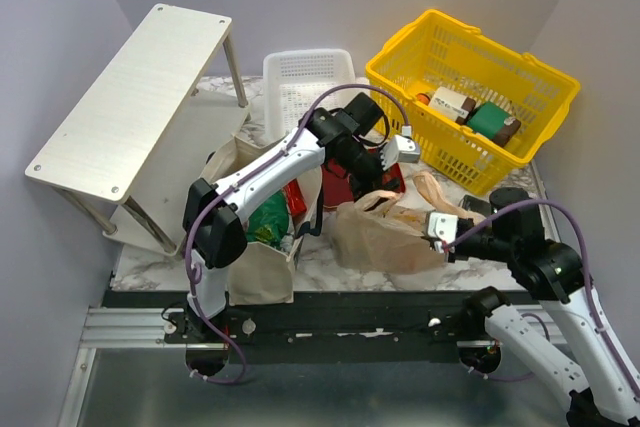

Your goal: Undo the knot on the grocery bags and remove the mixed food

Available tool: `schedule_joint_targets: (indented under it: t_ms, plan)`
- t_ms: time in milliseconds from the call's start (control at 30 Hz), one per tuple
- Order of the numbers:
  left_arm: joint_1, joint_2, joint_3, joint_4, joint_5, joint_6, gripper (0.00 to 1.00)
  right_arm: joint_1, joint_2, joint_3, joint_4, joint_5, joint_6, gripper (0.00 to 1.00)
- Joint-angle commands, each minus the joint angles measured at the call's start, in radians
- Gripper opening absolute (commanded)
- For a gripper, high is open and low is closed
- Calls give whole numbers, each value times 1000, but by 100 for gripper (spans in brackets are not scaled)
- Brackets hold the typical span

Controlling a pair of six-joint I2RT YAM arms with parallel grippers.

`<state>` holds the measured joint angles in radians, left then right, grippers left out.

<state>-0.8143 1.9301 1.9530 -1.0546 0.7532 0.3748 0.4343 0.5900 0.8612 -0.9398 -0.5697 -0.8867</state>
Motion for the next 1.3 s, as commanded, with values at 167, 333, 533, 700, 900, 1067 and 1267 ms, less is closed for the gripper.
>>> schedule_joint_targets:
  t_ms: [167, 333, 533, 700, 900, 1067, 1267]
  plan:
    - [-52, 36, -36, -27, 44, 41, 83, 40, -62, -24, -66, -24, -40, 5]
    - [-52, 96, 64, -77, -93, 76, 0, 41, -73, -7, -105, -19, -95, 5]
    - [29, 46, 179, 40, -123, 29, 0, 41, -156, -31, -246, -6, -219, 4]
    - [95, 9, 270, 128, -160, -16, 0, 41, -214, -42, -309, 7, -297, 4]
    - [106, -71, 218, 160, -123, -62, 0, 41, -214, -53, -323, 22, -279, 4]
    - [104, -158, 271, 157, -147, -83, 12, 41, -229, -30, -291, 44, -200, 11]
    - [72, -313, 144, 219, -21, -146, 98, 41, -179, 36, -138, 96, 72, 58]
